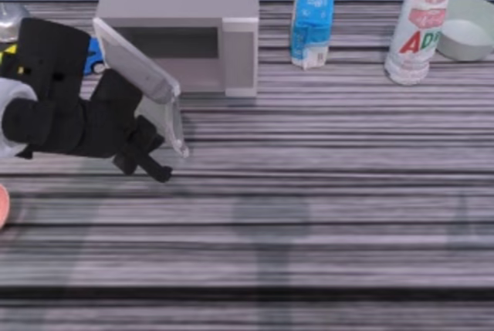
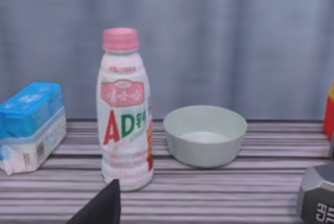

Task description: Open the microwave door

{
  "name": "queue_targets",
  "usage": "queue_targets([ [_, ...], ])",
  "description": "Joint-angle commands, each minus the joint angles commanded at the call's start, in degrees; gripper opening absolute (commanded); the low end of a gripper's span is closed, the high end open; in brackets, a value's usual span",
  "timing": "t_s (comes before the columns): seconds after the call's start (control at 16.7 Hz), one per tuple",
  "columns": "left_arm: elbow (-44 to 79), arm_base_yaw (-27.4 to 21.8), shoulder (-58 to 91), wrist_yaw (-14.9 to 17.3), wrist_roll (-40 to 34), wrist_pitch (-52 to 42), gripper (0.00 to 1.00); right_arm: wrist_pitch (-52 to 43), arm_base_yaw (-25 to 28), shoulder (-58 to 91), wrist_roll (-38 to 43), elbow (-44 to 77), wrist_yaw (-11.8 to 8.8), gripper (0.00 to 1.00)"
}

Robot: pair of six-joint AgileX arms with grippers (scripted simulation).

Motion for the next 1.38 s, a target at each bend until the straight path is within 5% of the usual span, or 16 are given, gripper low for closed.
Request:
queue_targets([
  [1.2, 0.0, 0.0, 0.0, 0.0, 0.0, 0.0, 0.0, 0.0, 0.0, 0.0, 0.0, 0.0, 0.0, 1.0],
  [1.38, 0.0, 0.0, 0.0, 0.0, 0.0, 0.0, 0.23, 0.0, 0.0, 0.0, 0.0, 0.0, 0.0, 1.0],
])
